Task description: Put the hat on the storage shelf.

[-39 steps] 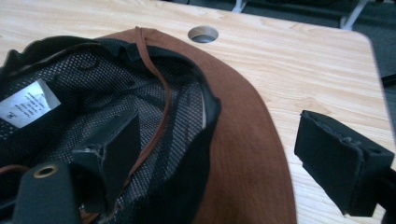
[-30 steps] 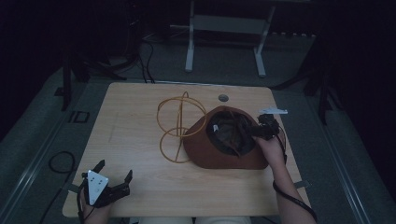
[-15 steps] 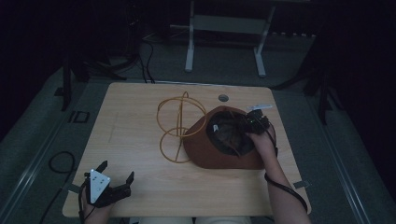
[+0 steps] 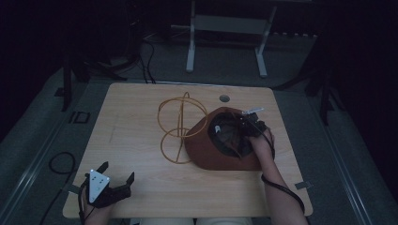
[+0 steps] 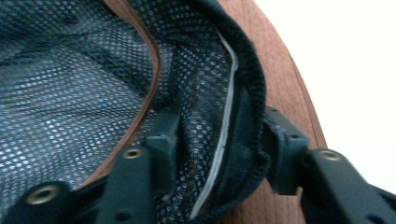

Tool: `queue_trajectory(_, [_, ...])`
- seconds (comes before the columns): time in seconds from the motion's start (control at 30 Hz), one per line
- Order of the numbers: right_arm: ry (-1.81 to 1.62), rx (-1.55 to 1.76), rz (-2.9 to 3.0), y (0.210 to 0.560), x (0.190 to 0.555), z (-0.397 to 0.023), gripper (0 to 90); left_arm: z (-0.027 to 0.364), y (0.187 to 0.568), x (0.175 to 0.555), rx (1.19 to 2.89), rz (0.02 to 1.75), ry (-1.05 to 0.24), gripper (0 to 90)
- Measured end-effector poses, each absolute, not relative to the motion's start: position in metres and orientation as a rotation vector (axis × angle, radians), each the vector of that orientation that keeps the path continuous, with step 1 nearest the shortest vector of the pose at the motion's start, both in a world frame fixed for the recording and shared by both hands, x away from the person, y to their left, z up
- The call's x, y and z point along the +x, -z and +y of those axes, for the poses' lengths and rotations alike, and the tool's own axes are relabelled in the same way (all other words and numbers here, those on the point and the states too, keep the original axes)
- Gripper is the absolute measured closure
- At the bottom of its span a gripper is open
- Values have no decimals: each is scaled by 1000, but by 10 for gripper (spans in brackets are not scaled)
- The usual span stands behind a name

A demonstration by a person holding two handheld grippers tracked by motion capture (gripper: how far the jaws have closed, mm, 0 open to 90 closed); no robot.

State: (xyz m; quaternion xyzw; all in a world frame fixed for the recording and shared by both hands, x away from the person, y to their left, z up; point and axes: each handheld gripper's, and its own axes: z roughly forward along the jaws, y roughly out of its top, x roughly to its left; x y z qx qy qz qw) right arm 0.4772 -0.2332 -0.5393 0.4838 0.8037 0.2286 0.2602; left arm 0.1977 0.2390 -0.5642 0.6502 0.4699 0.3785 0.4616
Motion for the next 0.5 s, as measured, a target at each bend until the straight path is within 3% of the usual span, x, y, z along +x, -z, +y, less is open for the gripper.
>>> queue_trajectory(0.13, [-563,1294,2135,541,475,-231,694,240,565,199,1603,1164,-927,40])
queue_trajectory(0.2, [-552,1289,2097,540,473,-231,819,240,565,199,1604,1167,-936,45])
queue_trajectory(0.5, [-760,1365,1975,517,454,-247,842,239,565,199,1607,1175,-933,45])
